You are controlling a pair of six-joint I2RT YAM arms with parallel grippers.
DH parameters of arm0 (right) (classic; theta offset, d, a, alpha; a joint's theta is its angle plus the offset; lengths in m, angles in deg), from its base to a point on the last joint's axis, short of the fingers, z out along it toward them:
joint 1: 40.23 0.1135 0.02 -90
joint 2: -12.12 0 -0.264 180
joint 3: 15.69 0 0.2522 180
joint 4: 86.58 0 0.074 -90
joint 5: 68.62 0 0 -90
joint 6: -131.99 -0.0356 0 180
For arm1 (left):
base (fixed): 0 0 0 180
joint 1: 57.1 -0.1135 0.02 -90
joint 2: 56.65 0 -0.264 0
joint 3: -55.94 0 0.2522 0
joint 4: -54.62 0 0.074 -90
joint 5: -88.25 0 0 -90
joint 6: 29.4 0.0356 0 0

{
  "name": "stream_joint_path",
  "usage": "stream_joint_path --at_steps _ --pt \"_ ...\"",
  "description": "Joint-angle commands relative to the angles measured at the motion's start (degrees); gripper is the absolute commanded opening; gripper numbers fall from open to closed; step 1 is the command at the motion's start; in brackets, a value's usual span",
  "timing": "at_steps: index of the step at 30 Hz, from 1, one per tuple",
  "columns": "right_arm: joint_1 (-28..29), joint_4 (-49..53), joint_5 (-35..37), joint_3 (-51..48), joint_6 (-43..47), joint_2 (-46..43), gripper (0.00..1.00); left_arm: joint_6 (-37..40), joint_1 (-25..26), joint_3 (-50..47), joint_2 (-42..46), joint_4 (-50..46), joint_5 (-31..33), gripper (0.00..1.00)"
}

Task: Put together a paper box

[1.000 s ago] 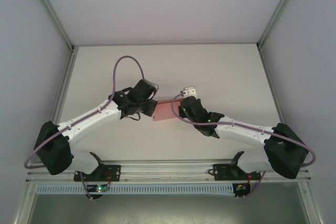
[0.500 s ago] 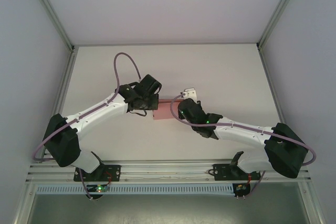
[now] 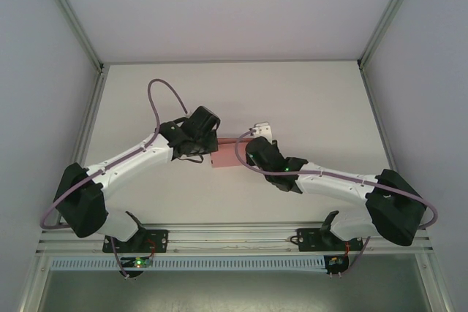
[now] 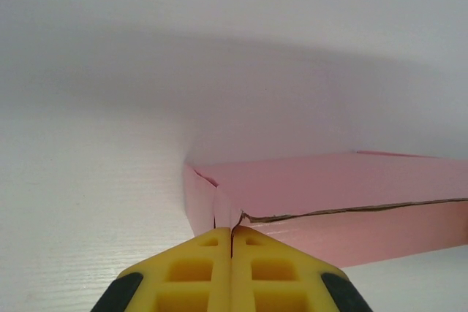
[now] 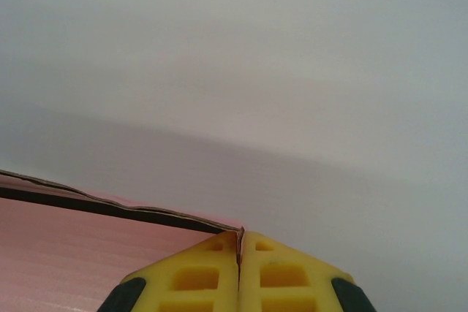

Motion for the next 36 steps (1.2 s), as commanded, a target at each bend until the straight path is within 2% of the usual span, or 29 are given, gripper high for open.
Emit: stream_joint_path --at_steps 1,8,14,18,21,27,32,34,35,36 --pt "0.9 5.7 -3.5 -0.2 -0.5 2.0 0.0 -2.8 -0.5 -0.1 0.3 4.0 -0.8 0.0" --pt "0.9 5.6 -2.9 -0.4 -0.7 1.9 0.0 -4.2 -0.6 -0.5 -2.5 4.1 -2.4 0.0" --pt "0.9 4.6 -2.3 -2.0 0.1 0.8 0.0 2.0 -0.4 -2.1 -3.6 2.0 -3.9 0.0" --pt "0.9 1.7 -1.8 -4.1 1.7 -0.2 0.0 6.5 -0.2 -7.0 -3.5 4.0 -6.0 0.0" --pt "0.9 -2.3 -1.8 -6.6 3.0 -0.9 0.0 8.8 0.2 -8.9 -3.5 4.6 -5.2 0.0" --pt "2.0 -12.8 -3.8 -12.2 6.6 -1.4 0.0 10.1 1.9 -12.8 -4.0 8.1 -5.3 0.0" --pt "2.7 -13.0 -2.8 -13.1 7.6 -0.7 0.0 10.0 2.7 -14.5 -2.0 8.1 -5.0 0.0" --pt "3.0 -12.0 -1.6 -12.9 7.1 -0.7 0.0 9.6 2.8 -14.1 -0.7 7.5 -4.4 0.15" --pt "3.2 -11.3 -1.1 -12.6 6.9 -0.7 0.0 9.4 2.7 -13.8 -0.1 7.3 -4.4 0.28" --pt "3.3 -10.4 -0.3 -12.2 6.6 -0.6 0.0 9.1 2.6 -13.5 0.5 7.1 -4.5 0.32"
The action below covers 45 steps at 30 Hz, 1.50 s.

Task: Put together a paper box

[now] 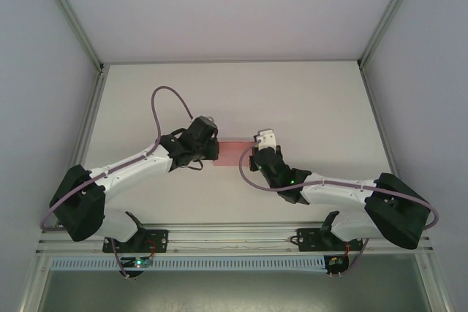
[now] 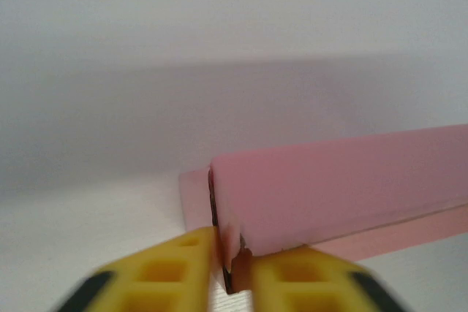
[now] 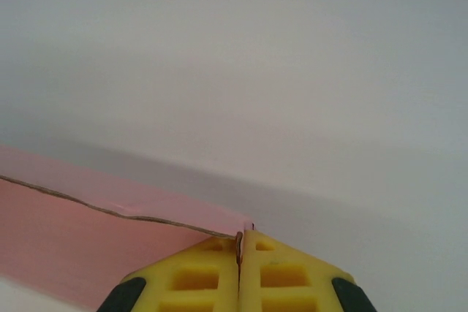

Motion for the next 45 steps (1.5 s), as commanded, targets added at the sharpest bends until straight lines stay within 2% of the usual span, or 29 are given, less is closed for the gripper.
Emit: stream_joint_path --at_steps 1,2,4,7,9,12,13,14,17,19,20,24,29,32,39,45 --pt "2.2 8.2 -2.6 -0.8 0.6 1.7 0.0 -0.3 1.4 -2.1 -0.7 -7.1 -3.9 0.33" --pt "2.4 9.0 -1.9 -0.3 0.6 1.8 0.0 -0.9 1.3 -1.5 -0.2 -7.2 -4.7 0.37" --pt "3.0 10.4 -0.5 0.5 0.4 2.0 0.0 -2.1 1.3 0.0 0.6 -7.6 -6.8 0.51" --pt "3.5 11.6 0.5 1.4 -0.5 2.4 0.0 -2.6 1.3 1.4 1.6 -6.5 -9.5 0.51" --pt "3.7 11.8 0.7 1.7 -0.8 2.9 0.0 -3.1 1.3 1.7 2.7 -5.0 -10.4 0.61" --pt "3.9 11.9 0.9 2.3 -1.2 3.5 0.0 -2.8 1.3 2.5 4.5 -3.6 -11.6 0.63" --pt "4.0 12.0 1.1 2.4 -1.3 3.7 0.0 -2.8 1.3 2.8 5.1 -3.5 -11.8 0.68" --pt "4.1 12.2 1.2 2.6 -1.5 3.8 0.0 -2.9 1.3 3.2 5.5 -3.7 -11.6 0.78" --pt "4.2 12.2 1.8 2.6 -2.0 3.8 0.0 -4.2 1.3 4.4 7.5 -6.2 -7.2 0.83" --pt "4.3 12.2 1.8 2.7 -2.2 3.8 0.0 -5.9 1.2 4.2 9.2 -7.7 -3.2 0.98" --pt "4.3 12.3 2.0 2.6 -2.4 3.8 0.0 -7.0 1.0 4.0 10.0 -8.6 -1.5 1.0" --pt "4.3 12.2 2.7 2.4 -2.9 3.7 0.0 -12.9 -1.9 1.6 11.9 -9.6 1.2 1.0" --pt "4.5 11.7 2.7 2.3 -2.8 4.2 0.0 -19.3 -6.8 -3.9 11.4 0.7 -4.4 1.0" --pt "4.6 11.7 3.0 2.4 -3.2 4.5 0.0 -21.3 -7.4 -6.3 10.6 6.7 -6.1 1.0" --pt "4.7 11.2 3.1 2.3 -3.7 4.7 0.0 -22.6 -7.5 -9.4 8.4 12.4 -8.9 0.95" --pt "4.9 9.5 3.3 1.7 -4.0 4.4 0.0 -25.4 -7.4 -14.1 6.6 19.2 -11.3 0.83"
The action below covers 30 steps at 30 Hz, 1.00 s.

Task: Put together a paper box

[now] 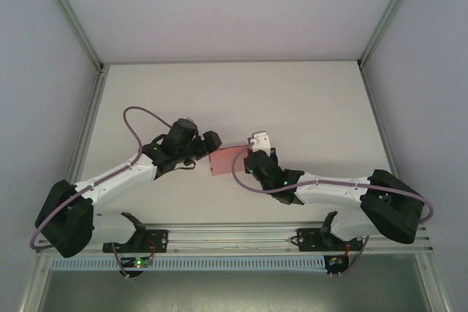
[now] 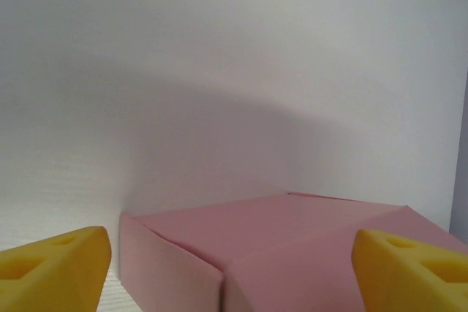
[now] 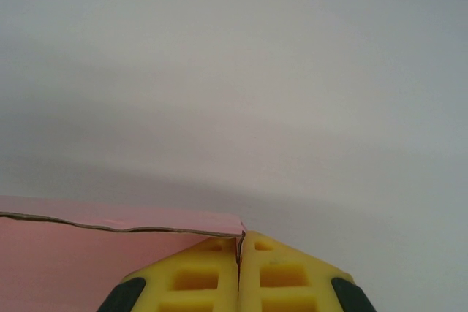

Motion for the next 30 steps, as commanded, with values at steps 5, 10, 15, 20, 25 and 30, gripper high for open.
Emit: stream_joint_path --at_steps 5,10,15,20,25,30 --pt "1.0 5.0 -1.4 -2.0 -1.9 1.3 0.0 -3.8 -0.4 -5.0 -1.4 9.3 -2.3 0.71" --pt "1.5 1.7 -3.0 -2.8 -1.9 0.7 0.0 -5.0 0.3 -7.0 -3.1 13.3 -2.2 0.5" --pt "1.5 1.0 -4.1 -3.3 -2.4 -0.5 0.01 -5.4 0.5 -8.1 -5.4 15.9 -3.3 0.42" --pt "1.5 0.3 -5.1 -3.6 -2.3 -2.0 0.09 -4.5 0.4 -8.7 -5.9 14.2 -1.7 0.35" --pt "1.5 0.0 -6.1 -3.8 -1.7 -3.2 0.24 -4.7 0.5 -10.8 -5.7 15.0 -0.4 0.31" --pt "1.3 -0.9 -6.7 -4.7 -0.8 -4.7 0.32 -5.1 1.1 -13.4 -5.9 17.1 1.4 0.26"
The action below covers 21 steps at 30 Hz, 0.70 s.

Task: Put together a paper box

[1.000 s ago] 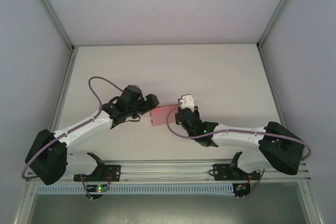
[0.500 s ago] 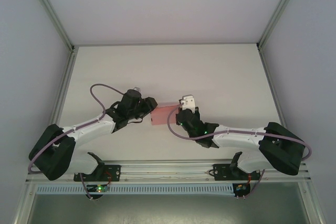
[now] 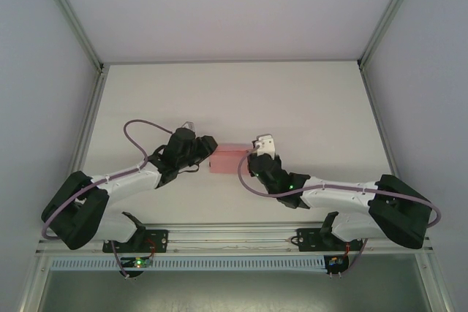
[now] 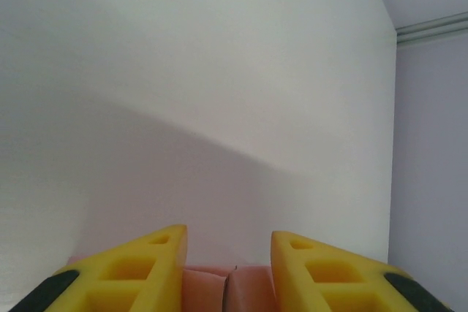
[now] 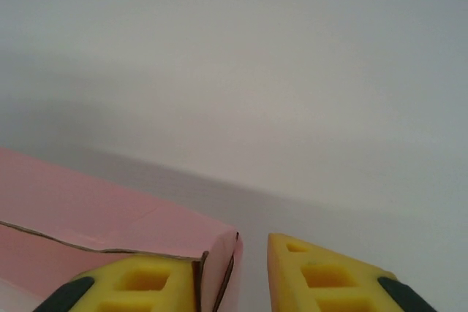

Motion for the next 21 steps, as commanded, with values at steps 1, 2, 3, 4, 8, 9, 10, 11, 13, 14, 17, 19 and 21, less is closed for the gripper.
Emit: stream_joint_path --at_steps 1,2,3,4,8,9,10,11,13,14,17,19,21 --pt "0.8 0.1 -5.7 -1.0 0.6 -0.9 0.34 0.0 1.2 -4.5 -2.6 -5.9 0.3 0.26" --pt "0.9 0.0 -6.2 -1.1 0.8 -1.3 0.37 0.1 1.4 -4.8 -2.7 -5.3 0.6 0.25" --pt "0.8 -0.1 -7.0 -1.1 1.0 -1.8 0.39 0.3 1.8 -5.1 -2.8 -4.9 0.9 0.24" --pt "0.8 -0.5 -8.1 -1.1 1.5 -2.3 0.42 0.6 2.0 -5.2 -2.8 -4.4 1.1 0.22" --pt "0.5 -2.1 -11.5 -2.1 3.1 -4.4 0.53 1.1 3.2 -5.2 -3.0 -3.8 2.4 0.22" --pt "0.5 -2.7 -11.7 -2.3 3.3 -4.8 0.55 1.2 3.4 -5.1 -3.2 -3.5 2.5 0.21" --pt "0.4 -3.1 -12.1 -2.6 3.5 -5.2 0.57 1.2 3.6 -5.2 -3.3 -3.4 2.6 0.21" --pt "0.3 -3.9 -12.8 -3.0 4.4 -5.5 0.57 1.1 3.8 -5.1 -3.5 -3.4 2.8 0.21" --pt "0.0 -4.2 -13.8 -3.3 5.0 -5.8 0.59 1.0 4.1 -5.3 -3.7 -3.0 3.1 0.21" --pt "-0.2 -4.4 -14.7 -3.3 5.3 -5.7 0.59 1.0 4.3 -5.5 -3.9 -2.6 3.2 0.21" --pt "-0.5 -5.1 -17.7 -3.3 6.7 -4.7 0.6 0.9 4.8 -5.8 -4.0 -2.0 3.6 0.2" --pt "-0.5 -6.2 -21.1 -3.9 9.0 -4.2 0.6 1.0 5.0 -6.0 -4.0 -1.8 3.7 0.19" --pt "-0.6 -6.3 -23.6 -4.3 11.7 -4.1 0.6 1.1 5.2 -6.2 -3.9 -1.3 3.6 0.19"
